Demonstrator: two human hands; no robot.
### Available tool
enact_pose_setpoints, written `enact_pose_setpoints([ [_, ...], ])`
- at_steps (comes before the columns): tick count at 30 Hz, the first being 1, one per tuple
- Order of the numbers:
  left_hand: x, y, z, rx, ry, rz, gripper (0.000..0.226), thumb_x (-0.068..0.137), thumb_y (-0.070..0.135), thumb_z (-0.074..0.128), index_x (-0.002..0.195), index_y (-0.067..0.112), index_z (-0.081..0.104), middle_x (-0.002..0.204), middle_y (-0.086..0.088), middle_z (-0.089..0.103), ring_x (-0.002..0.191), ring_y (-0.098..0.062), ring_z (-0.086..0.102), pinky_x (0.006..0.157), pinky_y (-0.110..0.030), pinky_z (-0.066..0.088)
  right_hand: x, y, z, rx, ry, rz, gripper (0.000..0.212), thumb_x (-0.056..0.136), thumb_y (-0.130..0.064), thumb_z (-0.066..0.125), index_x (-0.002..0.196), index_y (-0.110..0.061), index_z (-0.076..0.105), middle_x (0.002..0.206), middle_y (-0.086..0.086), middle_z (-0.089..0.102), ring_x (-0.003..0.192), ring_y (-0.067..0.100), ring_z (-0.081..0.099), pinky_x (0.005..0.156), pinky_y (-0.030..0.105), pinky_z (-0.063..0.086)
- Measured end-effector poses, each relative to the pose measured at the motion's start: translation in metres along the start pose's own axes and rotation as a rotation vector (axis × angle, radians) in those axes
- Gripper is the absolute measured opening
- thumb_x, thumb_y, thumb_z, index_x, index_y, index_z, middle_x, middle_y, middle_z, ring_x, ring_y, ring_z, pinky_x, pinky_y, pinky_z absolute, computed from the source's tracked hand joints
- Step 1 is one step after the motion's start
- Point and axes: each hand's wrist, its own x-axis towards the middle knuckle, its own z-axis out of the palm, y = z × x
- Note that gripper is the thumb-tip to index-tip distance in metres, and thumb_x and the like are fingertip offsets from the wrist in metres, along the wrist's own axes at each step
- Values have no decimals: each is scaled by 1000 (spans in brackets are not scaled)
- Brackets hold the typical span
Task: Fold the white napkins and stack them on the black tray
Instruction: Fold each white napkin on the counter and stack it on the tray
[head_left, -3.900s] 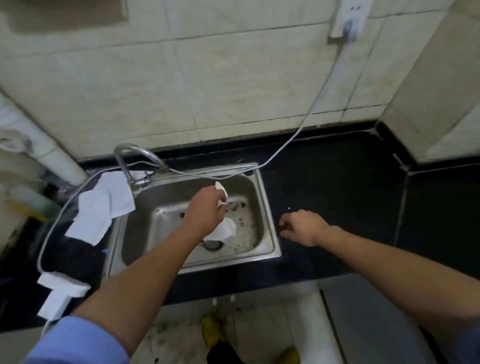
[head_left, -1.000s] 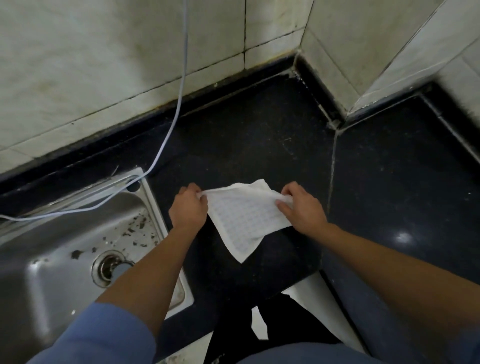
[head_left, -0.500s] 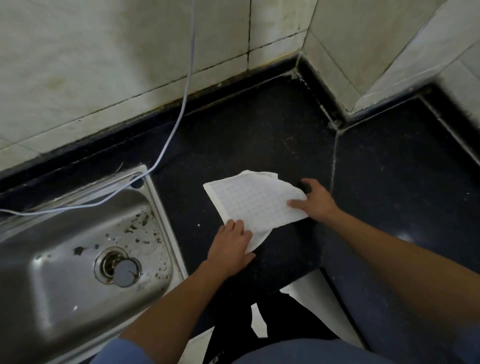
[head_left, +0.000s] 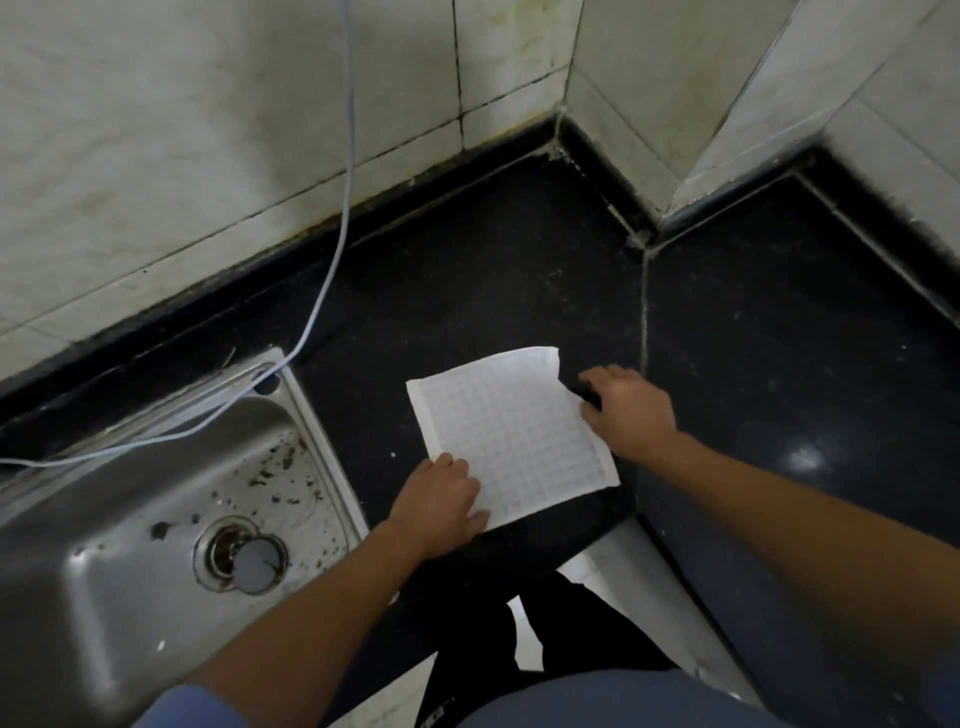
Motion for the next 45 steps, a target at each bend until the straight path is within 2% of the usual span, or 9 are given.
enact_pose_setpoints([
  [4, 26, -17, -21, -18, 127, -63, 32, 94, 35, 45, 117, 17, 56, 125, -6, 48, 112, -22, 45, 92, -36, 41, 18, -34, 3, -67, -122, -262, 37, 97, -23, 46, 133, -20, 54, 137, 1, 52, 124, 20, 47, 95, 39, 46],
  [9, 44, -45, -27, 14, -36, -236, 65, 89, 36, 56, 146, 24, 27, 156, -10, 13, 141, -27, 20, 112, -47, 25, 50, -36, 7, -245, -336, -229, 63, 97, -24, 44, 153, -18, 17, 162, 1, 8, 147, 22, 14, 114, 50, 22],
  [19, 39, -52, -25, -13, -45, -341, 68, 89, 35, 58, 147, 24, 24, 158, -10, 6, 145, -29, 9, 115, -49, 21, 48, -15, 0, -368, -315, -225, 56, 97, -17, 38, 151, -18, 23, 162, -2, 7, 148, 20, 9, 112, 51, 22],
  [24, 29, -28, -22, 52, 124, -275, 43, 88, 22, 55, 130, 17, 45, 139, -11, 38, 125, -26, 38, 103, -40, 35, 39, -7, -15, -334, -96, -239, 38, 93, -25, 49, 129, -17, 54, 135, 7, 51, 121, 25, 45, 95, 41, 40],
  [27, 17, 2, -12, -2, 173, -125, 23, 90, 16, 50, 112, 15, 56, 113, -5, 55, 101, -21, 51, 86, -32, 42, -4, -13, -12, -316, -230, -374, 29, 90, -29, 53, 116, -21, 60, 116, 1, 60, 108, 20, 53, 83, 35, 47],
  [30, 6, 31, 4, -76, 82, -25, 20, 91, 17, 47, 108, 12, 56, 111, -7, 56, 101, -24, 51, 82, -35, 41, -41, -17, 7, -433, -381, -412, 36, 81, -28, 60, 113, -15, 56, 113, 6, 57, 103, 26, 56, 67, 34, 41],
  [35, -4, 41, 35, -120, 99, -13, 35, 89, 40, 51, 113, 14, 51, 119, -6, 46, 111, -24, 43, 88, -36, 39, -56, -5, 28, -413, -277, -418, 40, 37, -18, 83, 67, -13, 57, 58, 3, 56, 47, 23, 55, 38, 22, 21],
  [41, -3, 35, 45, -140, 196, -56, 19, 85, 25, 55, 98, 12, 55, 103, -7, 52, 95, -25, 50, 75, -35, 40, -56, 9, 29, -259, -51, -528, 20, 77, -29, 45, 72, -15, 58, 77, 4, 55, 65, 23, 56, 43, 31, 43],
  [45, -16, 24, 47, -73, 172, -38, 27, 51, 9, 74, 71, 14, 57, 76, -4, 55, 68, -22, 55, 55, -32, 43, -64, 19, 30, -239, -145, -554, 13, 69, -16, 69, 75, -13, 58, 82, 5, 58, 70, 26, 60, 43, 29, 41],
])
